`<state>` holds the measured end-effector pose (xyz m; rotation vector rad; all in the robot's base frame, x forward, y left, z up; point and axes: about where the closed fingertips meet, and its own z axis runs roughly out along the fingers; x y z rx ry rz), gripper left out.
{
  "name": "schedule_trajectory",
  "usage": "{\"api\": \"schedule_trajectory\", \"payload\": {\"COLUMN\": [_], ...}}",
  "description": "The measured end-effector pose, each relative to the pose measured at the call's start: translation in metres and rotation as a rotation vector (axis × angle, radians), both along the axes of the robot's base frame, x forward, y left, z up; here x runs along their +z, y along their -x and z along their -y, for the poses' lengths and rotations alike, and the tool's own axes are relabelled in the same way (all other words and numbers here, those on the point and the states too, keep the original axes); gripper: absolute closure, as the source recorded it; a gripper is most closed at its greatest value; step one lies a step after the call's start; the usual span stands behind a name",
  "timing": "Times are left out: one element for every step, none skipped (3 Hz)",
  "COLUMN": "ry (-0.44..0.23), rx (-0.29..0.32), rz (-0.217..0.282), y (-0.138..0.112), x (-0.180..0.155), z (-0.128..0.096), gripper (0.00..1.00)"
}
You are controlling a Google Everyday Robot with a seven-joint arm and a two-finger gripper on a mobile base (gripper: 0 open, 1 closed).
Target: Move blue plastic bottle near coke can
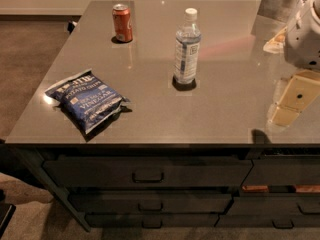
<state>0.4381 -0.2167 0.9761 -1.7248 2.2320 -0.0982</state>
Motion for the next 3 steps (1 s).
{"api": "schedule_trajectory", "payload": {"ry": [0.0,-0.024,-0.064], "rx": [0.0,-0.005,-0.045], "rz": [0.0,0.002,0.0], "y": [0.0,-0.014,-0.034], "x": [0.0,0.003,0.002], "z": [0.0,-0.011,-0.024], "gripper": [0.0,0.0,0.0]}}
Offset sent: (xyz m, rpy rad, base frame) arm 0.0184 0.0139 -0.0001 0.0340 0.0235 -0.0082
